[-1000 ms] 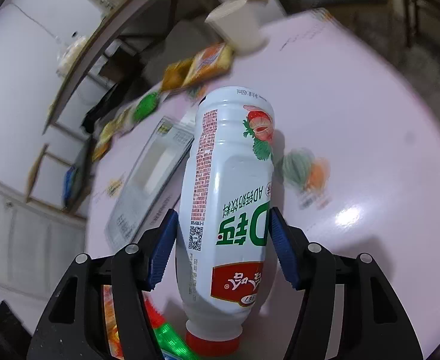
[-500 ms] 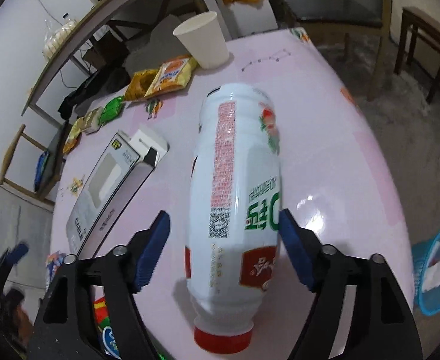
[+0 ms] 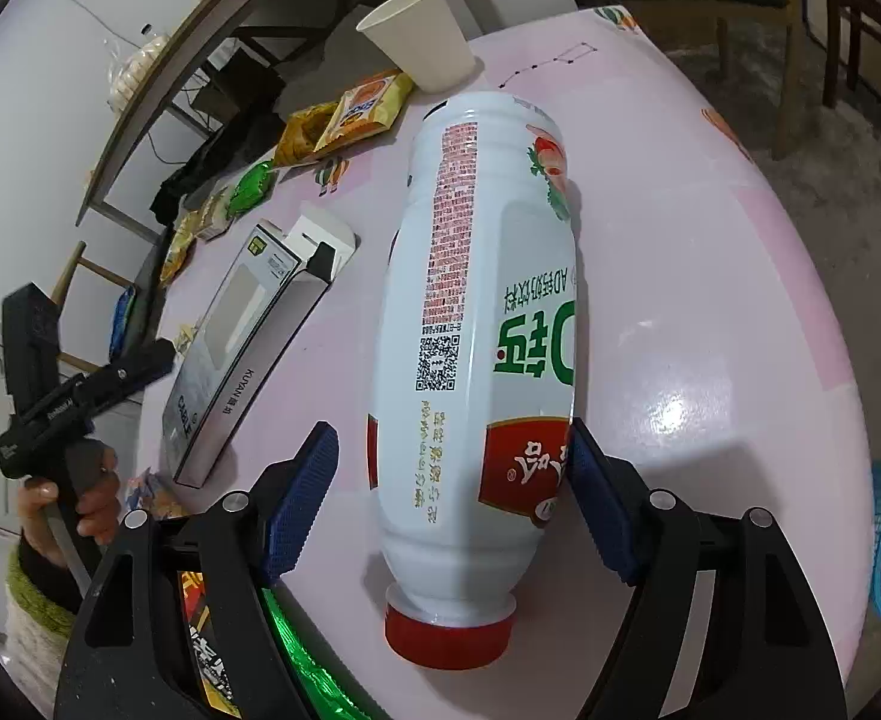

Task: Collect trash
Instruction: 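Grasp the white AD drink bottle with the right gripper and lift it, then grasp and lift the silver CABLE box with the left gripper while the right holds the bottle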

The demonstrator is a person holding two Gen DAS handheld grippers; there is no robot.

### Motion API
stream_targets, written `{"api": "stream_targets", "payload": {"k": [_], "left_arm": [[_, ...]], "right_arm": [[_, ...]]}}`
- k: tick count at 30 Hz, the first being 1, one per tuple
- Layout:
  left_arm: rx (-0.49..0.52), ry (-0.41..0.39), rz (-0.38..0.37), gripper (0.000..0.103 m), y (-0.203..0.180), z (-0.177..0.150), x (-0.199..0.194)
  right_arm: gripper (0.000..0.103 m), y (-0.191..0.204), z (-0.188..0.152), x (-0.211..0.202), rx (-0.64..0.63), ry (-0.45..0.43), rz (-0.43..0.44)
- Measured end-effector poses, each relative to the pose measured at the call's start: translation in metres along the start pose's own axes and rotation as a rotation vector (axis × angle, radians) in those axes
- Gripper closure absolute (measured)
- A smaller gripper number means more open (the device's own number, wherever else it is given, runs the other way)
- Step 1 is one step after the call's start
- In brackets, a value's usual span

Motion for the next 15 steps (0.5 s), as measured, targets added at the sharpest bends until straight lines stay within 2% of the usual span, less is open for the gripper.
{"api": "stream_targets", "payload": {"k": [3, 7, 8, 11, 15], "left_arm": [[0.001, 0.046, -0.032, 0.006, -0.008, -0.016, 0.001], [0.102, 0.099, -0.038, 0.006, -0.032, -0.040, -0.003], [0.137, 0.089, -0.012, 0.006, -0.038, -0.042, -0.004], [0.286, 0.032, 0.131, 0.006, -0.050, -0.040, -0.004], [0.375, 0.033, 0.220, 0.006, -0.058, -0.037, 0.009]], "right_arm": [[0.030, -0.001, -0.001, -0.001, -0.004, 0.003, 0.012], [0.030, 0.000, -0.001, -0.002, -0.010, 0.012, 0.023], [0.030, 0.000, 0.000, -0.003, -0.013, 0.011, 0.022], [0.030, 0.000, 0.002, -0.002, -0.014, 0.012, 0.016], [0.029, 0.001, 0.003, 0.001, -0.014, 0.018, 0.006]]}}
Point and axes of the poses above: each gripper's, at about its wrist camera, not at the fingertips, and x roughly the way its jaws point, y to its left, z to its top, the point moved 9 cm from there along x, roughly the way its jaws point, and after that the axes turned 3 degrees about -x, right-handed, at the moved point
